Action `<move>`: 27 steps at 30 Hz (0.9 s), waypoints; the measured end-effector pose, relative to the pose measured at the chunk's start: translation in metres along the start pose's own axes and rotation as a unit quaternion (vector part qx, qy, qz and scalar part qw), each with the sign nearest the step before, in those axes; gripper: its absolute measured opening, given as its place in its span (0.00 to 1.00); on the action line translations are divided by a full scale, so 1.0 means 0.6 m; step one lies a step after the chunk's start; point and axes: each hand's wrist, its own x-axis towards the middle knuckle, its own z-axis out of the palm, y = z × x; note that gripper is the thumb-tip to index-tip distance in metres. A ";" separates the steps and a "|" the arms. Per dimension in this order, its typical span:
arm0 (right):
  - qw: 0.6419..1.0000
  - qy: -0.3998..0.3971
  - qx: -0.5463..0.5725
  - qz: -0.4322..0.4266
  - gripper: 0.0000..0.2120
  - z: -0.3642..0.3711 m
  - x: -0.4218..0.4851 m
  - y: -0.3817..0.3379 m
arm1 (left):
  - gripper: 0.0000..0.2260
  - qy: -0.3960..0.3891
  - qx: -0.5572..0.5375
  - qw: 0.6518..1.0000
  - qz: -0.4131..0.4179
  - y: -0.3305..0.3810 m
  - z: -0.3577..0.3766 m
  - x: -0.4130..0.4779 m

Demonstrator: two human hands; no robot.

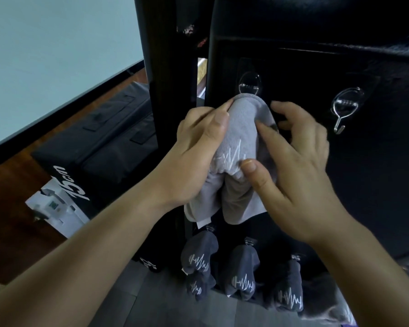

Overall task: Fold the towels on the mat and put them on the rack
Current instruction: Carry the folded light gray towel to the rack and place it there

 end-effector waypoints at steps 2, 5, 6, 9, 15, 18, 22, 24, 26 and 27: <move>0.999 -0.005 0.040 -0.029 0.34 0.004 0.004 0.004 | 0.14 0.031 0.013 0.999 0.019 0.006 0.003 0.002; 0.994 -0.022 0.090 -0.054 0.34 0.003 0.011 0.012 | 0.18 0.022 0.016 0.998 0.053 0.015 0.000 0.004; 0.994 -0.029 0.092 -0.058 0.34 0.000 0.013 0.014 | 0.20 0.002 0.039 0.997 0.061 0.017 -0.002 0.004; 0.995 -0.033 0.068 -0.060 0.34 -0.007 0.019 0.017 | 0.21 -0.019 0.064 0.996 0.062 0.014 -0.007 0.009; 0.995 -0.012 0.089 -0.050 0.30 0.000 0.028 0.013 | 0.19 0.001 0.002 1.000 0.023 0.025 -0.012 0.025; 0.979 -0.026 0.202 -0.033 0.29 0.009 0.015 0.025 | 0.23 -0.040 -0.088 0.995 0.005 0.006 -0.010 0.012; 0.940 -0.024 0.340 -0.006 0.27 0.040 -0.031 0.037 | 0.26 -0.040 -0.190 0.981 -0.009 -0.033 0.011 -0.041; 0.939 -0.009 0.345 0.011 0.26 0.059 -0.050 0.039 | 0.25 -0.027 -0.224 0.974 -0.034 -0.055 0.025 -0.059; 0.946 0.000 0.324 0.020 0.27 0.080 -0.066 0.042 | 0.26 -0.017 -0.256 0.965 -0.050 -0.069 0.033 -0.065; 0.947 -0.002 0.319 0.024 0.27 0.092 -0.073 0.043 | 0.26 -0.010 -0.262 0.964 -0.048 -0.071 0.039 -0.065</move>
